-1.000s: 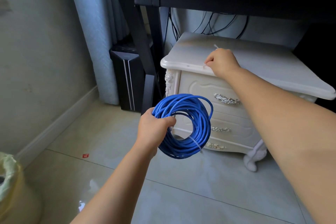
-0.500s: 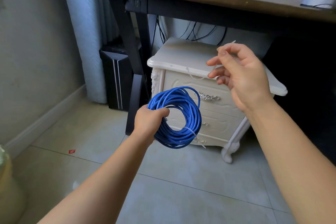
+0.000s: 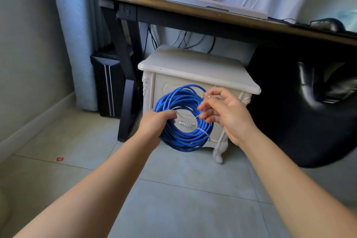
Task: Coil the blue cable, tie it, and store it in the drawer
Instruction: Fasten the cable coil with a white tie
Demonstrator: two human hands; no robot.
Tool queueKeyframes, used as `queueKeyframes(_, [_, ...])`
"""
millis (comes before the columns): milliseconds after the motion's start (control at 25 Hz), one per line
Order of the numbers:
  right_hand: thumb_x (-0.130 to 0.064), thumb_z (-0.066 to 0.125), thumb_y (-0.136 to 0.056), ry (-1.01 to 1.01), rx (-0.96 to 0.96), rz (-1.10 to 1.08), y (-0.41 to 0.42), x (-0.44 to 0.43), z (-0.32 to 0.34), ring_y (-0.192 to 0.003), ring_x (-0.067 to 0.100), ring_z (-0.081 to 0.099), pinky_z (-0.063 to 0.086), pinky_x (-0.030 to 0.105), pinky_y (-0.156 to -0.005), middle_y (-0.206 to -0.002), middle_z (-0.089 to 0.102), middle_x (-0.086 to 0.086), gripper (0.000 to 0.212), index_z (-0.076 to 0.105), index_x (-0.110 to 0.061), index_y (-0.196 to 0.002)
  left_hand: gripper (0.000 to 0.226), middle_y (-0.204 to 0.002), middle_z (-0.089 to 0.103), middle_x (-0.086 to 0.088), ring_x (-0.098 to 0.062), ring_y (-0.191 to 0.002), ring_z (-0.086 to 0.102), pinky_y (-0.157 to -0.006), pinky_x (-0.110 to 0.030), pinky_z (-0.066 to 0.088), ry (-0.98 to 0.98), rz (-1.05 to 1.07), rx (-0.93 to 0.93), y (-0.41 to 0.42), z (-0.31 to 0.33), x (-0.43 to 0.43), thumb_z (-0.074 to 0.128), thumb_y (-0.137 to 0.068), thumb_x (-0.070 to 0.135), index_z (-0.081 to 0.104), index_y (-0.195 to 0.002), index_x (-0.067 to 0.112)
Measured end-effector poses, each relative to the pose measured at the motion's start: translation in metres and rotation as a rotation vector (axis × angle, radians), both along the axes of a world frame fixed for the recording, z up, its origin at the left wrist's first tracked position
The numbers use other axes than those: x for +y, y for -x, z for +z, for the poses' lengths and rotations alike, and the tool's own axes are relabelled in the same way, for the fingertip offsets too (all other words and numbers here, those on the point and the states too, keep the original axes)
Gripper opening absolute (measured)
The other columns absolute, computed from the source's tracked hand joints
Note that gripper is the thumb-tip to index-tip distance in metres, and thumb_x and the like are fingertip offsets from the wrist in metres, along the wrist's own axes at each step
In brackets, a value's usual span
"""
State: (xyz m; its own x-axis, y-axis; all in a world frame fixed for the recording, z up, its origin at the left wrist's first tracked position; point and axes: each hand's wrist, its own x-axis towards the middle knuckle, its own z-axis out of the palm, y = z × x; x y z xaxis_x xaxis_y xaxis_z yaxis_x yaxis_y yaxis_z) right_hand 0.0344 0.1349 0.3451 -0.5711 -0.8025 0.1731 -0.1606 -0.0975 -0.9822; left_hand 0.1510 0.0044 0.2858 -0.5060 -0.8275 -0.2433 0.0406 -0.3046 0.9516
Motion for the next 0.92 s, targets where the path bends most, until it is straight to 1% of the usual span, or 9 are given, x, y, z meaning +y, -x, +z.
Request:
queueKeyframes(80, [-0.013,0.052,-0.099,0.025,0.029,0.002,-0.004,0.009,-0.008,-0.058,0.017,0.065,0.052,0.024,-0.057,-0.07,0.068,0.003,0.006,0.056,-0.015,-0.094,0.007,-0.072,0.062,-0.011,-0.024,-0.069,0.057,-0.069,-0.035,0.045,-0.061,-0.076,0.018,0.002,0.001,0.013,0.071,-0.07,0.004,0.065,-0.072,0.006])
queueKeyframes(200, [-0.011,0.05,-0.099,0.052,0.113,0.009,-0.007,0.019,-0.018,-0.067,0.021,0.067,0.057,0.027,-0.066,-0.076,0.069,0.003,0.009,0.058,-0.013,-0.095,0.015,-0.075,0.061,-0.011,-0.026,-0.078,0.061,-0.071,-0.037,0.046,-0.101,-0.233,0.061,0.004,0.0,0.025,0.071,-0.062,0.007,0.065,-0.075,0.007])
queueKeyframes(280, [-0.01,0.049,-0.1,0.047,0.188,0.024,-0.008,0.024,-0.019,-0.072,0.02,0.068,0.057,0.029,-0.072,-0.08,0.069,0.005,0.011,0.059,-0.013,-0.096,0.012,-0.069,0.064,-0.007,-0.026,-0.092,0.068,-0.078,-0.038,0.049,-0.154,-0.297,0.149,0.005,-0.001,0.031,0.067,-0.071,0.003,0.066,-0.083,0.008])
queueKeyframes(360, [-0.009,0.047,-0.101,0.02,0.205,0.032,-0.007,0.026,-0.017,-0.068,0.02,0.067,0.057,0.029,-0.068,-0.079,0.068,0.008,0.012,0.057,-0.012,-0.096,0.017,-0.065,0.064,-0.003,-0.022,-0.096,0.071,-0.076,-0.035,0.051,-0.202,-0.309,0.204,0.006,-0.001,0.033,0.059,-0.081,-0.002,0.065,-0.092,0.008])
queueKeyframes(480, [-0.01,0.046,-0.102,-0.067,0.204,0.028,-0.008,0.027,-0.013,-0.057,0.019,0.063,0.053,0.026,-0.055,-0.071,0.064,0.008,0.013,0.055,-0.014,-0.093,0.022,-0.065,0.063,-0.003,-0.019,-0.093,0.07,-0.067,-0.03,0.05,-0.202,-0.291,0.231,0.006,-0.001,0.03,0.056,-0.081,-0.004,0.065,-0.098,0.007])
queueKeyframes(640, [-0.012,0.045,-0.102,-0.12,0.233,-0.017,-0.006,0.026,-0.013,-0.056,0.019,0.063,0.053,0.028,-0.054,-0.071,0.064,0.009,0.014,0.054,-0.016,-0.093,0.02,-0.086,0.063,-0.012,-0.025,-0.093,0.06,-0.077,-0.036,0.045,-0.162,-0.265,0.22,0.005,0.002,0.026,0.059,-0.078,-0.006,0.066,-0.093,0.006])
queueKeyframes(680, [-0.012,0.045,-0.102,-0.114,0.223,-0.02,-0.005,0.025,-0.013,-0.057,0.019,0.063,0.054,0.028,-0.055,-0.073,0.064,0.01,0.014,0.054,-0.015,-0.093,0.019,-0.086,0.061,-0.013,-0.026,-0.091,0.057,-0.076,-0.037,0.043,-0.152,-0.268,0.218,0.005,0.002,0.026,0.059,-0.077,-0.006,0.065,-0.092,0.006])
queueKeyframes(840, [-0.014,0.044,-0.103,-0.025,0.224,-0.007,-0.005,0.022,-0.017,-0.074,0.024,0.07,0.059,0.031,-0.072,-0.082,0.067,0.012,0.013,0.054,-0.013,-0.095,0.025,-0.07,0.057,-0.01,-0.021,-0.065,0.054,-0.065,-0.034,0.043,-0.172,-0.259,0.21,0.005,0.001,0.024,0.059,-0.076,-0.007,0.057,-0.099,0.005])
queueKeyframes(920, [-0.015,0.044,-0.103,0.009,0.254,-0.008,-0.004,0.021,-0.019,-0.084,0.025,0.072,0.059,0.034,-0.08,-0.088,0.069,0.013,0.013,0.054,-0.009,-0.098,0.026,-0.063,0.056,-0.007,-0.02,-0.059,0.052,-0.064,-0.034,0.044,-0.183,-0.271,0.215,0.006,0.0,0.025,0.058,-0.076,-0.007,0.053,-0.097,0.006])
